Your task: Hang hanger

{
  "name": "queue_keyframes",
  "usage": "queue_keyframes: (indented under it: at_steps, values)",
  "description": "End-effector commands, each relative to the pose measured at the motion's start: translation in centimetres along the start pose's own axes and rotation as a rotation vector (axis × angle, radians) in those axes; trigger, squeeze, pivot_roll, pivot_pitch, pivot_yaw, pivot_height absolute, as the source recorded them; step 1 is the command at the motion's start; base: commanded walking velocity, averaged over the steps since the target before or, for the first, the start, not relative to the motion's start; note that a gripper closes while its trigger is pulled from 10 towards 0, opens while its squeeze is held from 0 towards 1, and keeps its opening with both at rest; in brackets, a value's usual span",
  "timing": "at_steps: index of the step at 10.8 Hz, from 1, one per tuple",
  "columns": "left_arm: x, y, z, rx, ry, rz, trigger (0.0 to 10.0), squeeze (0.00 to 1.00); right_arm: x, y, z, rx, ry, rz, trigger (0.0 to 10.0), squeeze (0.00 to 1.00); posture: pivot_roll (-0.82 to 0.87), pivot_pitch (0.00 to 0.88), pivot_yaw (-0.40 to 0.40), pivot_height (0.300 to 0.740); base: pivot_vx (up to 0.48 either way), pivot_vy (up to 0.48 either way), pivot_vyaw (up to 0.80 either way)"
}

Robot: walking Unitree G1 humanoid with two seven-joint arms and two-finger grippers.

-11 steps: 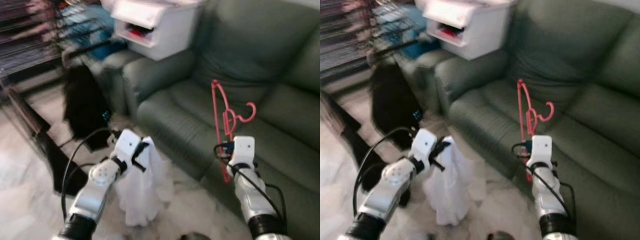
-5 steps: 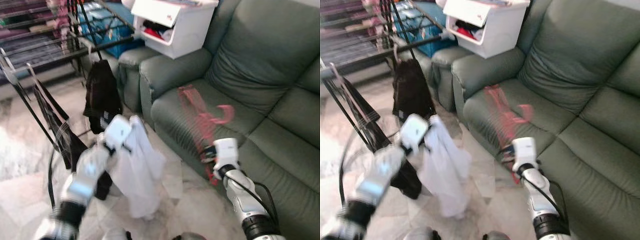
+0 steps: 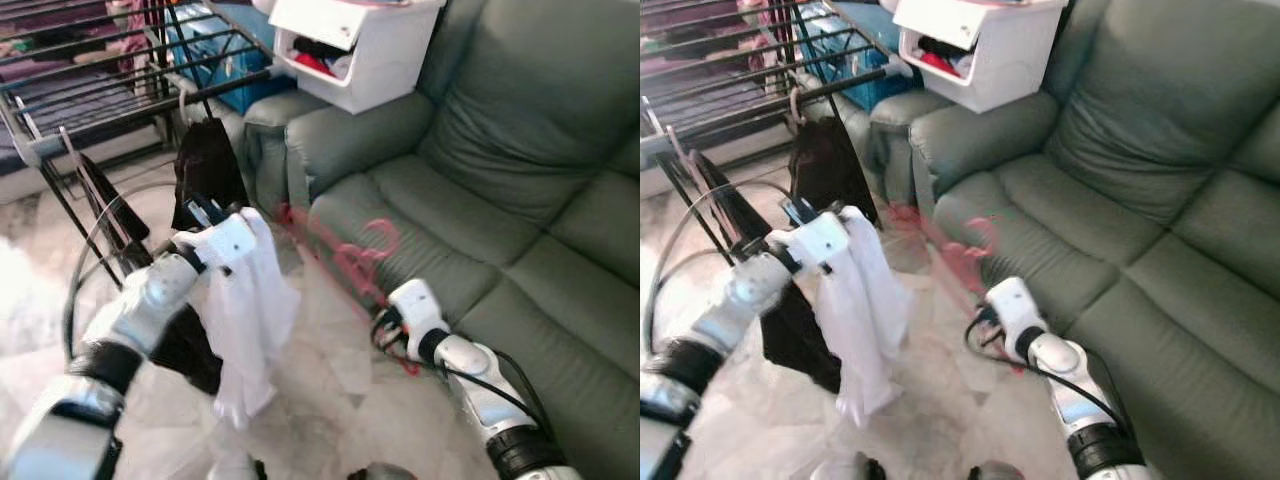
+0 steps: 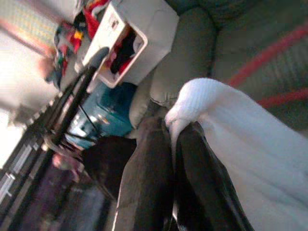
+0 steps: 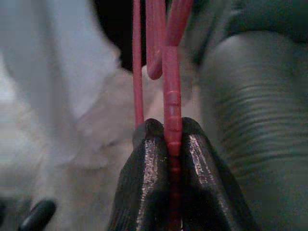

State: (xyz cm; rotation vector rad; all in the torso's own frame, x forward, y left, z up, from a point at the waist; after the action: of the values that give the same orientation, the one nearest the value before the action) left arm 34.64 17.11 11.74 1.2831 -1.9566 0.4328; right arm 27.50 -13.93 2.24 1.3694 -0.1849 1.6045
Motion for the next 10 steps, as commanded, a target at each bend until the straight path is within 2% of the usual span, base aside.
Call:
queue_keyframes:
  at_steps: [1,4,5,7,8,10]
  values:
    - [0.2,0.1,0.7,-0.060,-0.140,0.041,10.0,0.00,0.6,-0.1,-0.5,0.067,0.041,0.017,10.0,0.00,-0.03,0.000,-0.012,0.740,0.000,0.000,0.00]
    - [0.1,0.1,0.7,-0.064,-0.149,0.040,10.0,0.00,0.6,-0.1,-0.5,0.071,0.045,0.013,10.0,0.00,-0.03,0.000,-0.012,0.740,0.000,0.000,0.00]
    - [-1.1,0.0,-1.7,-0.020,-0.252,-0.031,10.0,0.00,0.3,1.3,-0.9,0.230,0.086,0.022,10.0,0.00,-0.03,0.000,-0.011,0.740,0.000,0.000,0.00]
    - [-1.6,-0.5,-2.7,0.045,-0.266,-0.091,10.0,0.00,1.0,2.0,-0.7,0.303,0.116,0.037,10.0,0.00,-0.04,0.000,-0.007,0.740,0.000,0.000,0.00]
    - [-1.8,-0.6,-2.7,0.048,-0.289,-0.098,10.0,0.00,1.2,2.4,-0.5,0.330,0.140,0.035,10.0,0.00,-0.05,0.000,-0.007,0.740,0.000,0.000,0.00]
    - [-1.4,-0.9,-2.6,0.039,-0.281,-0.053,10.0,0.00,0.7,2.7,0.5,0.315,0.166,0.003,10.0,0.00,-0.05,0.000,-0.012,0.740,0.000,0.000,0.00]
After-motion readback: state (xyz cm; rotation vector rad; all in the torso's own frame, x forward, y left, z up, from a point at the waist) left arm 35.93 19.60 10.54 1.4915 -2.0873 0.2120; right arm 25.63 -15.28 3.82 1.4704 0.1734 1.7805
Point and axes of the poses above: a point about 5 cm out from each wrist's last joint towards the gripper, its own y axis pointing back from the gripper into the wrist, its own x axis along the axis of the wrist's last joint, z = x × y, the point moved 1 cm from there along -y, pointing out of the wrist towards the gripper, and after that the axes turned 15 degrees about y, right-handed, at the moved point
